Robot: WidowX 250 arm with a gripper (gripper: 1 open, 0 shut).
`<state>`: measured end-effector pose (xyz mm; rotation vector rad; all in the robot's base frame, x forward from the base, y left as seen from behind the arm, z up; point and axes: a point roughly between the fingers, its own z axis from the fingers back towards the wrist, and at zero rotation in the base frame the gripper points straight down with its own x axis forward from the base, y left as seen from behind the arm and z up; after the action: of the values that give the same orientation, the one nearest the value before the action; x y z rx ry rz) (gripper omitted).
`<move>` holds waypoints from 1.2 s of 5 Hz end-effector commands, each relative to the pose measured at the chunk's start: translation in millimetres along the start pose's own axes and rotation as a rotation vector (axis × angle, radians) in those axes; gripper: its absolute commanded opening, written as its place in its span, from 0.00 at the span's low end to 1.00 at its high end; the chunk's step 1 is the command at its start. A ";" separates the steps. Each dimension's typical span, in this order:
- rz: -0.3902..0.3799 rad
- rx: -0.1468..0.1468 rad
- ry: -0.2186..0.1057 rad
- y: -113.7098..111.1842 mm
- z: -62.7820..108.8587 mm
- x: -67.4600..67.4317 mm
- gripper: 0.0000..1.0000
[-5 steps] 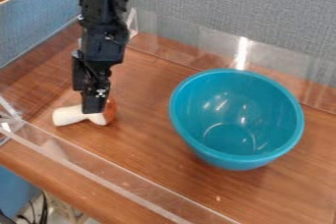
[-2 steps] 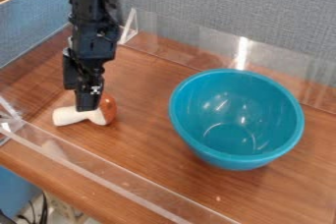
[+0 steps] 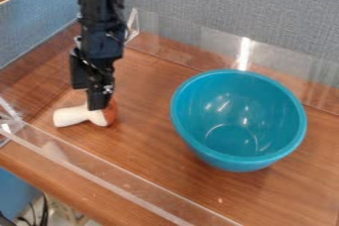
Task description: Remove the mushroom from inside the blue bowl and put it on the table
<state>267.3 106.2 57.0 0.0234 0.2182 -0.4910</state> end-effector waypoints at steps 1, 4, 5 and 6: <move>0.074 0.032 -0.043 23.3 5.8 -9.2 1.00; 0.178 0.019 -0.055 71.8 9.0 -18.0 1.00; 0.204 0.021 -0.064 67.6 3.9 -17.6 1.00; 0.230 0.023 -0.070 63.4 -2.4 -16.9 1.00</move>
<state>279.2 164.5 38.3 0.0126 0.1908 -0.2825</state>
